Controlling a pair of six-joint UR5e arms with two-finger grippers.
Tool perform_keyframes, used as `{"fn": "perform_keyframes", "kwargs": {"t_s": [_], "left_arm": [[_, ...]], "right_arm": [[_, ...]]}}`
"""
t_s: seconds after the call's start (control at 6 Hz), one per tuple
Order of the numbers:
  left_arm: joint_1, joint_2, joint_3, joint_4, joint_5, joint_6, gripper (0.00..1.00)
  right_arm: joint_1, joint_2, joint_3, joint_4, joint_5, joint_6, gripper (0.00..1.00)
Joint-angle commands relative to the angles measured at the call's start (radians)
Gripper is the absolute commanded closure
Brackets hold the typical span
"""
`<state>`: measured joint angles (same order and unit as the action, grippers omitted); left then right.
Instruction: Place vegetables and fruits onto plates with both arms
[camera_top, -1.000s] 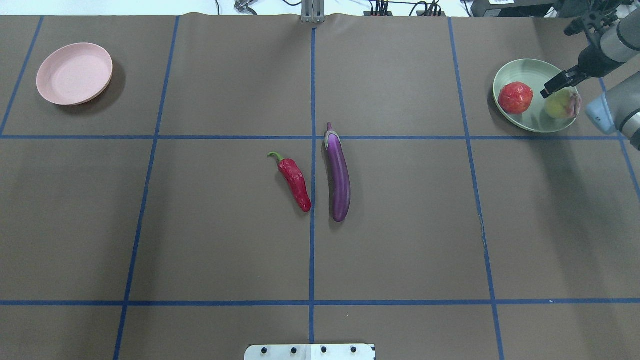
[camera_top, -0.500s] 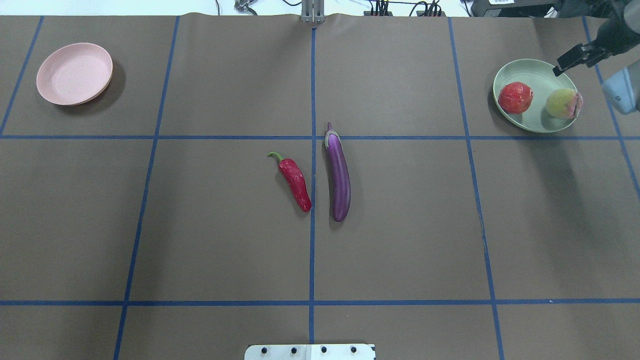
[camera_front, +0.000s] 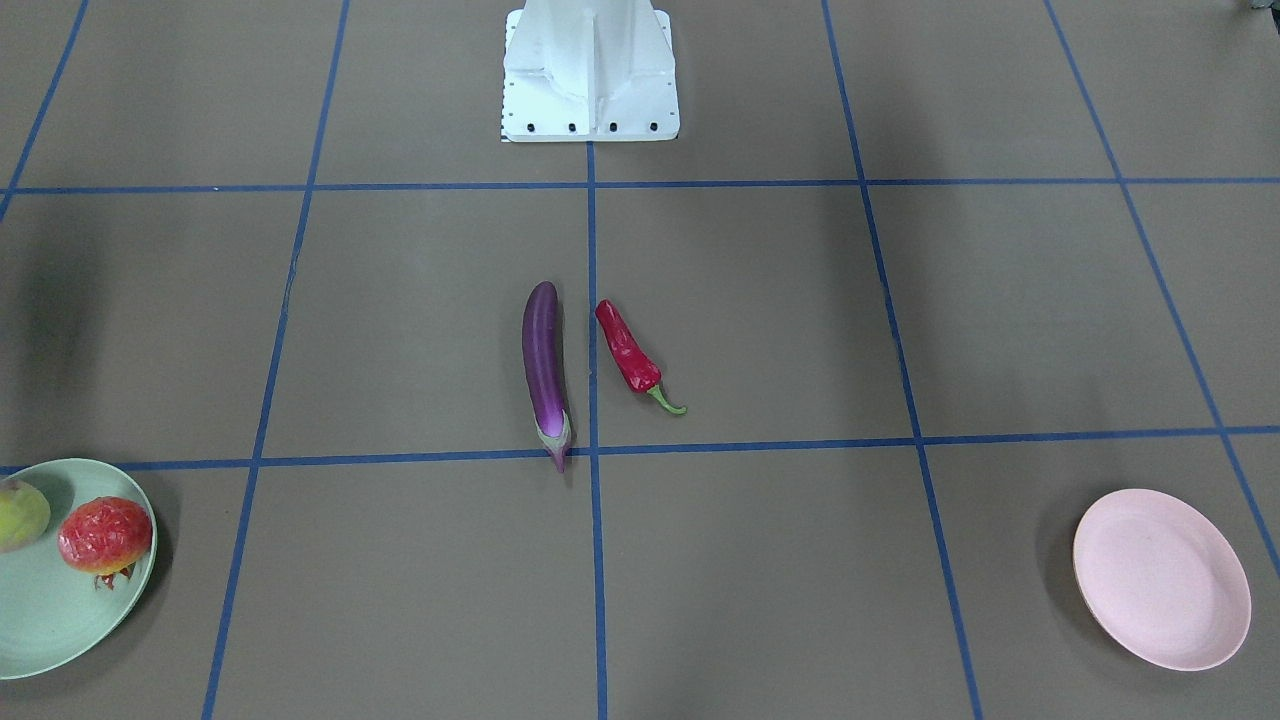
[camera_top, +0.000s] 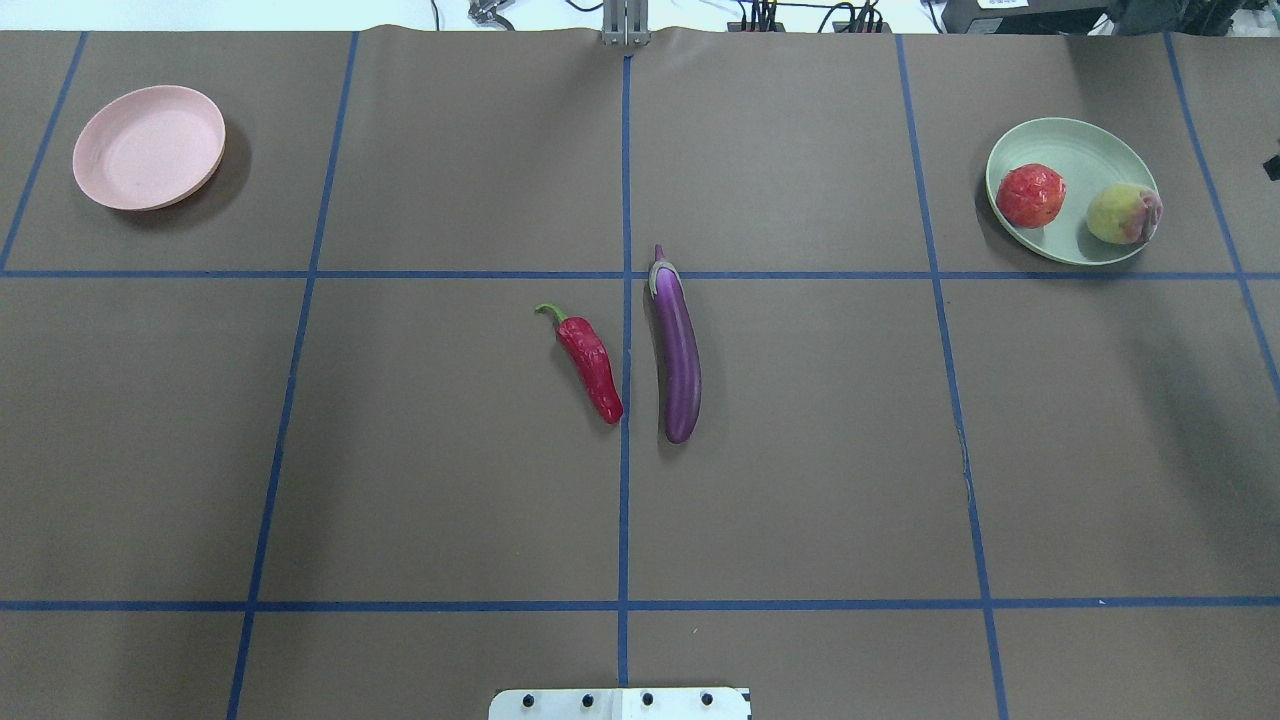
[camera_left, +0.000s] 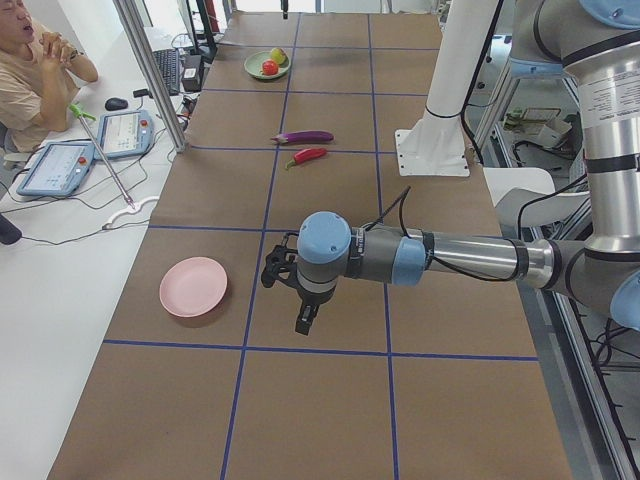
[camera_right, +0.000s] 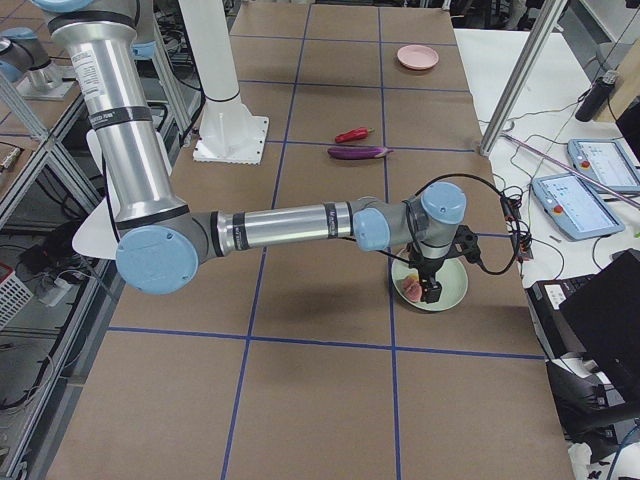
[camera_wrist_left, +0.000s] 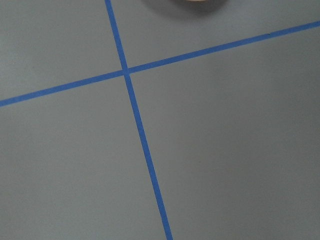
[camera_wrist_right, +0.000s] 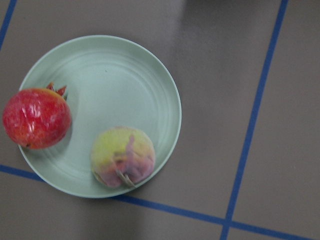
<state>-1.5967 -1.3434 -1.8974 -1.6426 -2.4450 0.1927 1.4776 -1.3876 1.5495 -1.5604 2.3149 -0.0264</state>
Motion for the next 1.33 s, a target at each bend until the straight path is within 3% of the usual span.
{"fn": "perform_keyframes", "kwargs": {"t_s": [0.0,0.17,0.5,0.67,0.83,1.0,1.17], "left_arm": [[0.001,-0.040,-0.003,-0.042,-0.026,-0.229,0.00],[0.033,-0.081,-0.014,-0.060,-0.019,-0.357,0.00],[0.229,-0.231,-0.008,-0.062,-0.009,-0.755,0.00],[0.336,-0.326,0.003,-0.065,0.082,-0.952,0.00],[0.369,-0.409,0.053,-0.072,0.081,-1.054,0.00],[0.445,-0.421,0.066,-0.185,0.090,-1.073,0.00],[0.597,-0.515,0.134,-0.225,0.083,-1.120,0.00]], "right_arm": [[0.081,-0.222,0.233,-0.142,-0.002,-0.058,0.01],[0.101,-0.276,0.268,-0.148,-0.002,-0.058,0.01],[0.101,-0.286,0.274,-0.145,0.000,-0.058,0.00],[0.099,-0.289,0.274,-0.144,0.000,-0.052,0.00],[0.099,-0.291,0.273,-0.142,-0.002,-0.052,0.00],[0.099,-0.294,0.276,-0.141,-0.002,-0.052,0.00],[0.099,-0.297,0.274,-0.141,-0.002,-0.049,0.00]]}}
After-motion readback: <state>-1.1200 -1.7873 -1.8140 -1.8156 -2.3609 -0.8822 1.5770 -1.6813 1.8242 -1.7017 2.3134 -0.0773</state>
